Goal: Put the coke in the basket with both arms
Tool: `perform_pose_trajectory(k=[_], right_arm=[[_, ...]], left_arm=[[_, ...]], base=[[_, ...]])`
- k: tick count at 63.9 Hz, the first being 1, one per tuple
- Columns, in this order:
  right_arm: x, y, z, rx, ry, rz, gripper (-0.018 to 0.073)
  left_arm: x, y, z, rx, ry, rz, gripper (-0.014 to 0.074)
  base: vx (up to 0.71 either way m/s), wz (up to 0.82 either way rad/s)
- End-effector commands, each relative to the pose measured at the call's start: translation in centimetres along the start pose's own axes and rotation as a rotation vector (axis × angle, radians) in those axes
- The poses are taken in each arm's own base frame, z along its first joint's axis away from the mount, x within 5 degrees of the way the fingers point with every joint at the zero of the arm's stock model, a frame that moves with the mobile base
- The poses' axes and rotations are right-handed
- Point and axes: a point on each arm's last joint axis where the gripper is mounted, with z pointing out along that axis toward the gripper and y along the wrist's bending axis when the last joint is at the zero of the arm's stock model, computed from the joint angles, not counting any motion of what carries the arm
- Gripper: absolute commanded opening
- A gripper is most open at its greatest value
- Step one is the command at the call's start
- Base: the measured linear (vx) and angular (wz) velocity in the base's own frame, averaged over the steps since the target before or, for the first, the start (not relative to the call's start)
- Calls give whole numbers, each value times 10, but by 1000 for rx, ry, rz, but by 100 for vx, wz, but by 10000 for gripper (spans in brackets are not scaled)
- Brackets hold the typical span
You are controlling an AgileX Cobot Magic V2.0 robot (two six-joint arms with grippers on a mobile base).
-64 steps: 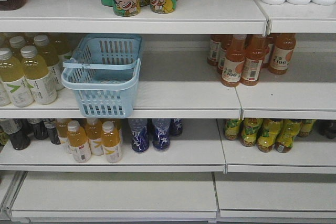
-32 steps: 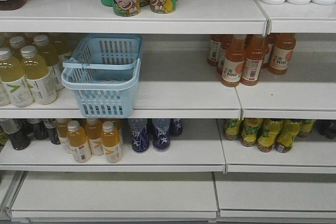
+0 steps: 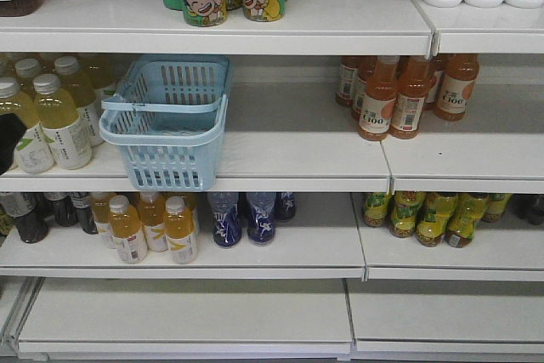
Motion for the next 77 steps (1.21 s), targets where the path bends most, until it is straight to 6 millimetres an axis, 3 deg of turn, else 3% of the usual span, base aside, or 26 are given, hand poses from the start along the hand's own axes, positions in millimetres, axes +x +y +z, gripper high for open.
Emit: perform_pose_trajectory(k=[1, 15, 35, 56, 77], right_arm=[[-4, 0, -1, 0, -81, -10, -9], [-4, 0, -1, 0, -81, -10, -9], [-4, 0, -1, 0, -81, -10, -9], [-4, 0, -1, 0, -81, -10, -9], [-4, 0, -1, 0, -81, -10, -9]], left_arm=[[-14, -23, 17, 70, -54, -25, 556], [-1, -46, 72, 96, 11, -69, 556], [4, -53, 133, 102, -19, -428, 556], [13, -52, 167, 78, 6, -653, 556], [14, -55, 189, 85, 0, -682, 556]], base=[[0, 0], [0, 0], [0, 0], [0, 0], [0, 0]])
